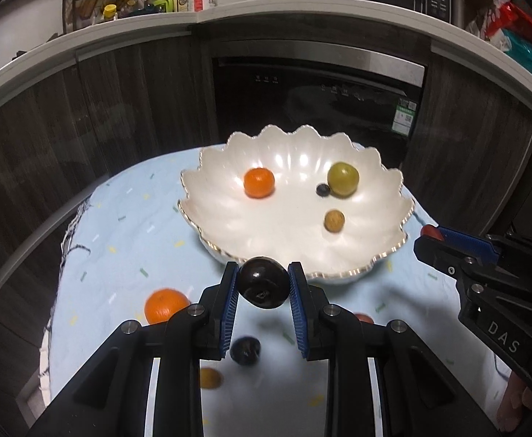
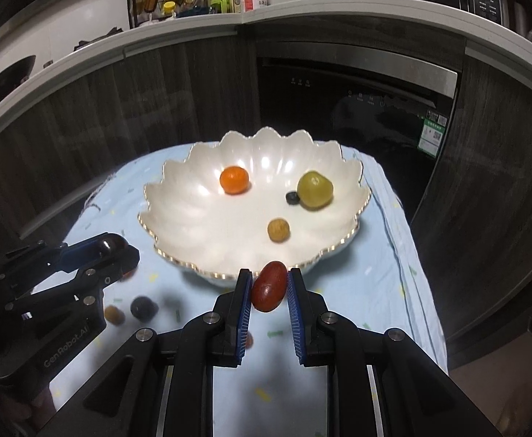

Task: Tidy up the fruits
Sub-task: 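Lift and carry the plum and tomato over the white bowl with both tools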

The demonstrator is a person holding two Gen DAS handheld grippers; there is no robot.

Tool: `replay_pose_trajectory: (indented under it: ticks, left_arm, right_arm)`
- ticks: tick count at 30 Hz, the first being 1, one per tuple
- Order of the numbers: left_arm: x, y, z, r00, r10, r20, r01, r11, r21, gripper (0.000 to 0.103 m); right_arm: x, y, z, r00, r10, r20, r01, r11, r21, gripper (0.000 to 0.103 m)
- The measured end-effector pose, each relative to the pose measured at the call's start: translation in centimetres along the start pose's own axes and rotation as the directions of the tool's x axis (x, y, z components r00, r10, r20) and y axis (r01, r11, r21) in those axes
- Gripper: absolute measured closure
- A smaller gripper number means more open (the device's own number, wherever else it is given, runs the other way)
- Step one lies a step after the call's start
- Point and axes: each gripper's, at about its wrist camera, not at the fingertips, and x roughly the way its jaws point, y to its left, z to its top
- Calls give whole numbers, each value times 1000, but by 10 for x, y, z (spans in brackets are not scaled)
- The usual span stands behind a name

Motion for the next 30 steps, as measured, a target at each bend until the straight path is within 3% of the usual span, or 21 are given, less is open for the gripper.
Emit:
replay_pose_trajectory:
  ticks: [11, 30]
  left_arm:
    - [16, 10, 29, 1000, -6, 14, 6, 1000, -3, 75]
    - [52, 21, 44, 999, -14, -29, 14, 1000, 12, 75]
  right_arm:
    - [7, 5, 24, 1000, 1, 19, -1, 1000, 10, 82]
    - [34, 11, 33, 999, 9, -31, -9, 1000, 21, 82]
